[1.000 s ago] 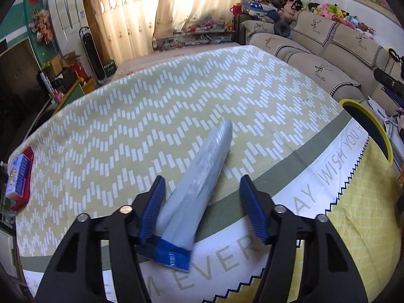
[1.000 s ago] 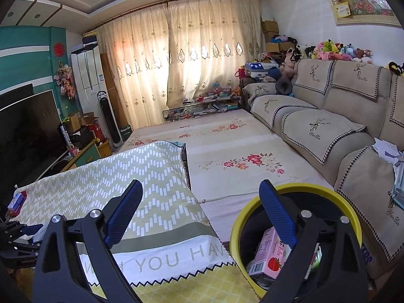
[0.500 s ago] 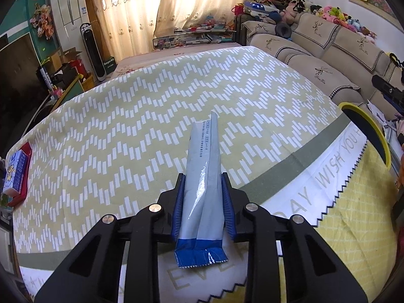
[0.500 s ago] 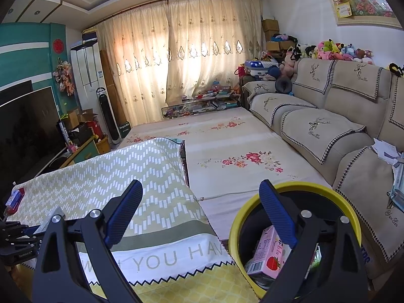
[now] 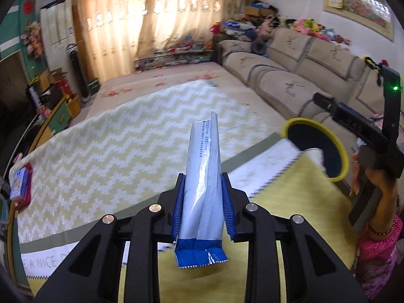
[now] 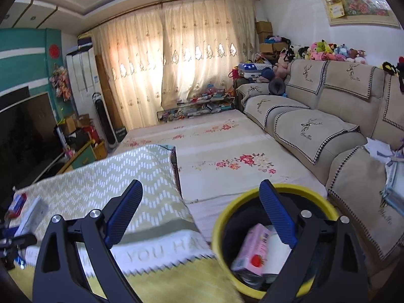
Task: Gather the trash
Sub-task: 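Carry the grey tube over the bin and open the left gripper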
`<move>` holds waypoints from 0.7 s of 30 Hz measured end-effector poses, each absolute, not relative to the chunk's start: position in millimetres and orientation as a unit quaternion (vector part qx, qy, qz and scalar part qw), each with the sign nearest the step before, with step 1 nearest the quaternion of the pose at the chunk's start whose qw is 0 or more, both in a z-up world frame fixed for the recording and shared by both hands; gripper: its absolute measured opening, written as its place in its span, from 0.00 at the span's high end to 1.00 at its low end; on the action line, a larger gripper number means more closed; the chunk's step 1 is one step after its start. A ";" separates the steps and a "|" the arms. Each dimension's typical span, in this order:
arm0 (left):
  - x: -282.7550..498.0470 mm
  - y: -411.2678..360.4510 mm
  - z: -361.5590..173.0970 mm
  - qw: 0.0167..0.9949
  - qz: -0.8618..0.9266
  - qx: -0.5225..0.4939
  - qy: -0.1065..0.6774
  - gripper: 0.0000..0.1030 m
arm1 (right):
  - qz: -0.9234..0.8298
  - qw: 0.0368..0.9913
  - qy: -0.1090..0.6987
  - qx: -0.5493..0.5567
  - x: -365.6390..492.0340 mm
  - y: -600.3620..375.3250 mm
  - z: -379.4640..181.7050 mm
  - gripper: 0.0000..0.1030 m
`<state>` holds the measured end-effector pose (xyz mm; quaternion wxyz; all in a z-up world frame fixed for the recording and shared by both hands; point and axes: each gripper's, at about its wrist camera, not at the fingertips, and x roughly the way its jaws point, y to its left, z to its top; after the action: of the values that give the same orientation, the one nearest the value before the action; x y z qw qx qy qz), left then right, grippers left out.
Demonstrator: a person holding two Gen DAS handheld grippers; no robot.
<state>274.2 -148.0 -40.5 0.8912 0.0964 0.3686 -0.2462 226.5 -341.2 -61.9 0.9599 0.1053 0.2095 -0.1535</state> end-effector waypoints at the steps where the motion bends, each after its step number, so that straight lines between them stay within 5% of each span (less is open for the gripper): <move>1: 271.0 -155.6 -37.2 0.889 -0.254 0.097 0.367 0.73 | -0.151 0.961 0.209 0.101 217.5 -344.6 -59.4 0.14; 12: 239.3 -297.7 -21.1 0.845 -0.375 0.127 0.359 0.73 | -0.220 0.955 0.183 0.080 75.3 -422.2 -44.0 0.12; 21: 264.1 -433.6 -66.6 0.797 -0.409 0.167 0.411 0.73 | -0.269 0.943 0.161 0.112 20.6 -475.7 -47.9 0.11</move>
<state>264.1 -433.6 -66.6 0.7974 0.1672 0.4111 -0.4089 20.6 -475.7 -47.9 0.9428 0.1119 0.1613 -0.2695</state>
